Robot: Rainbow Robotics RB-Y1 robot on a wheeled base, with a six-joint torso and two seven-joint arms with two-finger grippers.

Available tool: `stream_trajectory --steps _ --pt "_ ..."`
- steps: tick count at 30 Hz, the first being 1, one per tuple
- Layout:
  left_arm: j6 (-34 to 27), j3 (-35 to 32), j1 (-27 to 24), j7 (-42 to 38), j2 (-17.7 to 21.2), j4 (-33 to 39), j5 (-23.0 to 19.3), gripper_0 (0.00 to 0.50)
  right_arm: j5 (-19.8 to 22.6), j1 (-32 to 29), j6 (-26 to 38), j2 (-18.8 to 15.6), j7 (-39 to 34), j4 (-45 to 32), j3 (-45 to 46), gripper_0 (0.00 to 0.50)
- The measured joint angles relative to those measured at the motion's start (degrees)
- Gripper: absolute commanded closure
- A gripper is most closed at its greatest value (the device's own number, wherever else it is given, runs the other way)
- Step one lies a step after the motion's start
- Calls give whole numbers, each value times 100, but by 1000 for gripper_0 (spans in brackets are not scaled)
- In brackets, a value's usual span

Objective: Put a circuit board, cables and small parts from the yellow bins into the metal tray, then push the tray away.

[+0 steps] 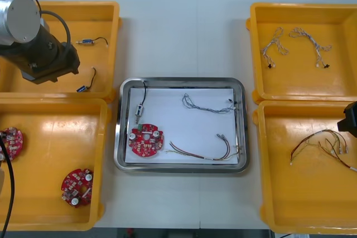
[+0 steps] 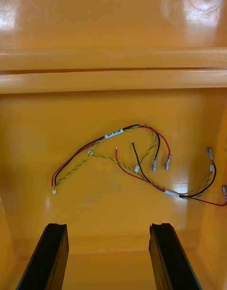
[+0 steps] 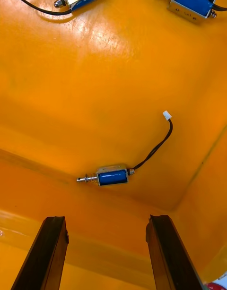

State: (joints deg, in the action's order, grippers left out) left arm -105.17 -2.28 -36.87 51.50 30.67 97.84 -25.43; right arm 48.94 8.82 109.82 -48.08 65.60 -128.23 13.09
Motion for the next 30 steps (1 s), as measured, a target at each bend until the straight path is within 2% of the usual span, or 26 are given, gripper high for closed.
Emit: stream_trajectory --steps 11,20,30 --pt "518 0 -138 188 -3 -997 -4 0 -32 -34 0 18 1 1 0 0" --pt "517 0 -365 2275 -29 -1208 -23 0 -32 -61 0 19 1 2 0 0" --pt "517 0 -422 2326 -31 -1208 -126 0 -31 -86 0 20 1 2 1 0"
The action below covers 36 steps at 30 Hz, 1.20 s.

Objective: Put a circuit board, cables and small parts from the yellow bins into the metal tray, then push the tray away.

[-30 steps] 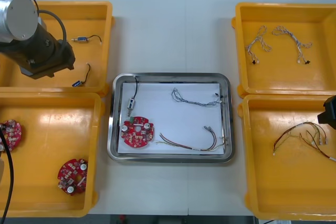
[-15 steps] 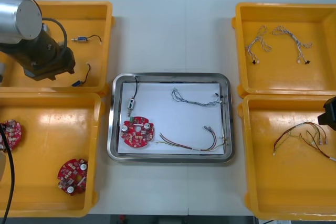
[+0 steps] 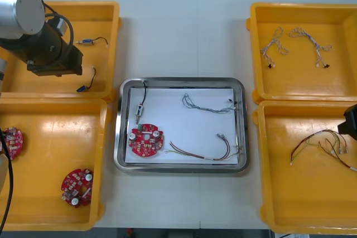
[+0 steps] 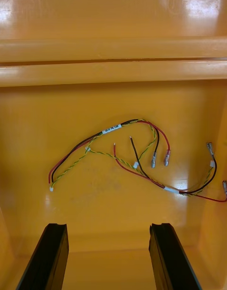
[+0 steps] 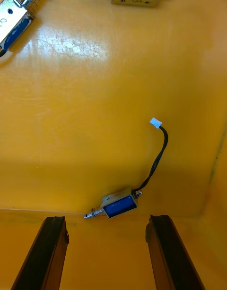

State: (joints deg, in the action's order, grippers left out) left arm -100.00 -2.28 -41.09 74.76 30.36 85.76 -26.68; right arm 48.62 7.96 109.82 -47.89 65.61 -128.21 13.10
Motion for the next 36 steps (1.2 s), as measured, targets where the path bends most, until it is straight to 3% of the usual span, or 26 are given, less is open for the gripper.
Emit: stream_trajectory --steps 10,22,36 --pt "83 0 -32 0 -38 -2 -24 0 0 -3 0 0 0 0 0 0" --pt "1047 0 -219 0 -400 -679 4 0 0 -6 0 0 0 1 0 0" --pt "1334 143 -234 0 -535 -867 201 0 0 -9 0 0 0 1 0 0"
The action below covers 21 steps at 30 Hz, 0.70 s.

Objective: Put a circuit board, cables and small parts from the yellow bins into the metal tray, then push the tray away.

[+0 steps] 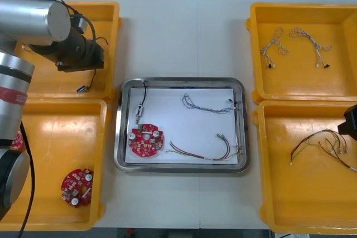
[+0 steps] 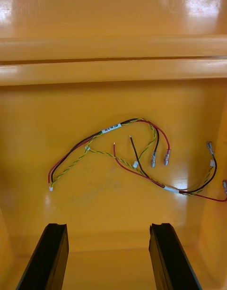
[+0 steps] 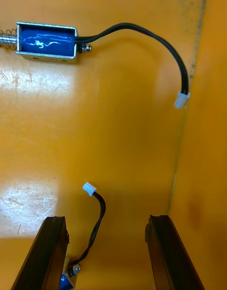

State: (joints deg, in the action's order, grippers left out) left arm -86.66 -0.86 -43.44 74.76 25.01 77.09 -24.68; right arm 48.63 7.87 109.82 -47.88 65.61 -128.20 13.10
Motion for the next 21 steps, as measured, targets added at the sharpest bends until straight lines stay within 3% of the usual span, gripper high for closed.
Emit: stream_trajectory --steps 5,21 --pt "151 97 -10 0 -1 -220 20 5 0 0 0 0 0 0 0 0" --pt "398 336 -72 0 -11 -525 77 99 0 0 0 0 0 0 0 0"
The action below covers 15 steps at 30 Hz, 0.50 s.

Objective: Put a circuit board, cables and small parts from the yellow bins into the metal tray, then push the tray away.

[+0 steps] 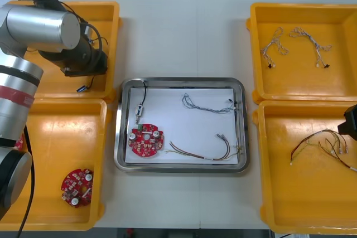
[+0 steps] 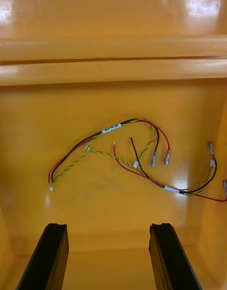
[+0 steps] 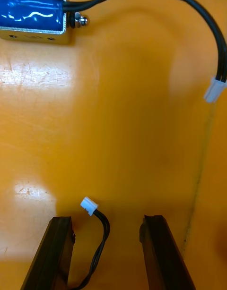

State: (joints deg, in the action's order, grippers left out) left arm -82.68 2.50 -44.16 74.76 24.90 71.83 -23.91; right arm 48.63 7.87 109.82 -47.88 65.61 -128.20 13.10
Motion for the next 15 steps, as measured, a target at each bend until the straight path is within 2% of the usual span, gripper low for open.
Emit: stream_trajectory --steps 3,8,9,11,12,15 --pt "12 45 -11 0 0 -5 10 131 0 0 0 0 0 0 0 0" --pt "29 84 -32 0 0 -7 12 293 0 -1 0 0 0 0 0 0" --pt "35 85 -34 0 0 -7 12 312 0 -1 0 0 0 0 0 0" --pt "38 86 -35 0 0 -7 12 422 0 -1 0 0 0 0 0 0" --pt "38 86 -35 0 0 -7 12 497 0 -1 0 1 0 0 0 0" --pt "38 87 -36 0 0 -7 12 500 0 -1 0 1 0 0 0 0"
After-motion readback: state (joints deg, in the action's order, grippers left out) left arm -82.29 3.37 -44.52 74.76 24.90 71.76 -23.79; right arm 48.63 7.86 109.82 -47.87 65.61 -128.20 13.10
